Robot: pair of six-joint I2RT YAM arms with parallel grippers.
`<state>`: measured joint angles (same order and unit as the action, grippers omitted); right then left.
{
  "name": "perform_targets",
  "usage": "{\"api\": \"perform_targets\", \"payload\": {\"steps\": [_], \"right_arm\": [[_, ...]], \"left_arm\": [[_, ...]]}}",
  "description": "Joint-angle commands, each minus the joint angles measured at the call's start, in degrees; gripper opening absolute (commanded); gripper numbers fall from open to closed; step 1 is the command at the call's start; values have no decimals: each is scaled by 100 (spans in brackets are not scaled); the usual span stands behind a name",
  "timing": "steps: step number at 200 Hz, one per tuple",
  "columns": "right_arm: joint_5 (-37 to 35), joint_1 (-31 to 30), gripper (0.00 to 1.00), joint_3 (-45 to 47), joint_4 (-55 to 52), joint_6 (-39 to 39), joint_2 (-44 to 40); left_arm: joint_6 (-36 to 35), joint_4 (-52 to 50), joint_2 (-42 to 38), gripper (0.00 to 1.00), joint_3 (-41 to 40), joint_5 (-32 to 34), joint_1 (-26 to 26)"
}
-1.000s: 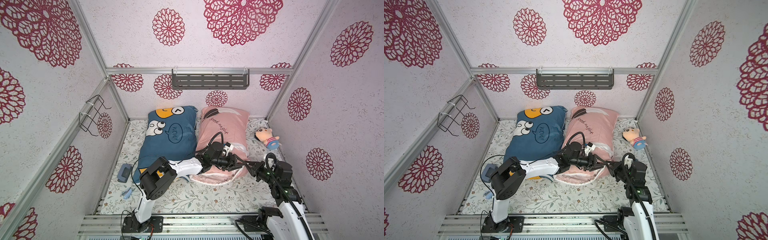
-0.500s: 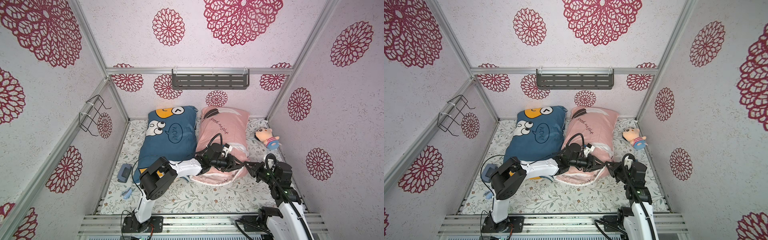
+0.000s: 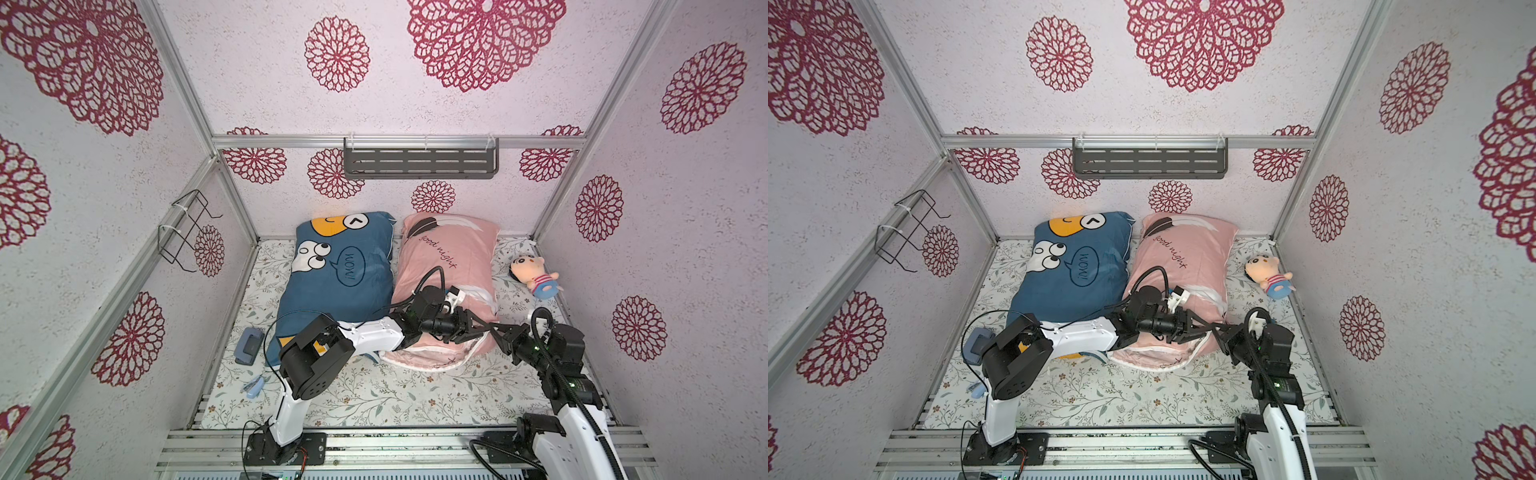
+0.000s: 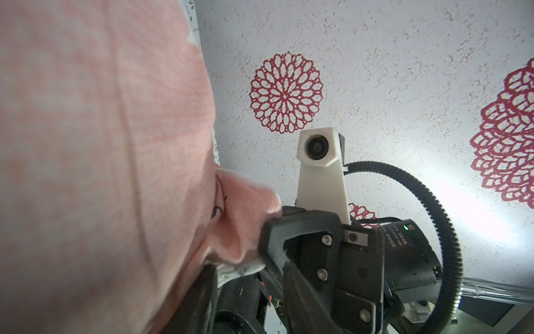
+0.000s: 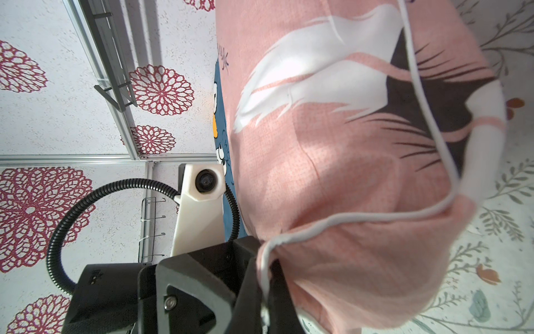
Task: Zip up pillowcases
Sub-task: Zip the zipper on the pillowcase.
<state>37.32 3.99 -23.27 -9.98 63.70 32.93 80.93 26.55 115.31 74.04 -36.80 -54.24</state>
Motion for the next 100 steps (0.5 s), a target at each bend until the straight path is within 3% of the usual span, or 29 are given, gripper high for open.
{"api": "perform_targets", "payload": {"steps": [1,100], "right_arm": [[47,5,0,147,268,63,-138],[-57,45,0,320,55,-23,-378]], "left_arm": [[103,292,-17,38,-111,-1,-4],[132,308,-56,30,-205,19,2]]}}
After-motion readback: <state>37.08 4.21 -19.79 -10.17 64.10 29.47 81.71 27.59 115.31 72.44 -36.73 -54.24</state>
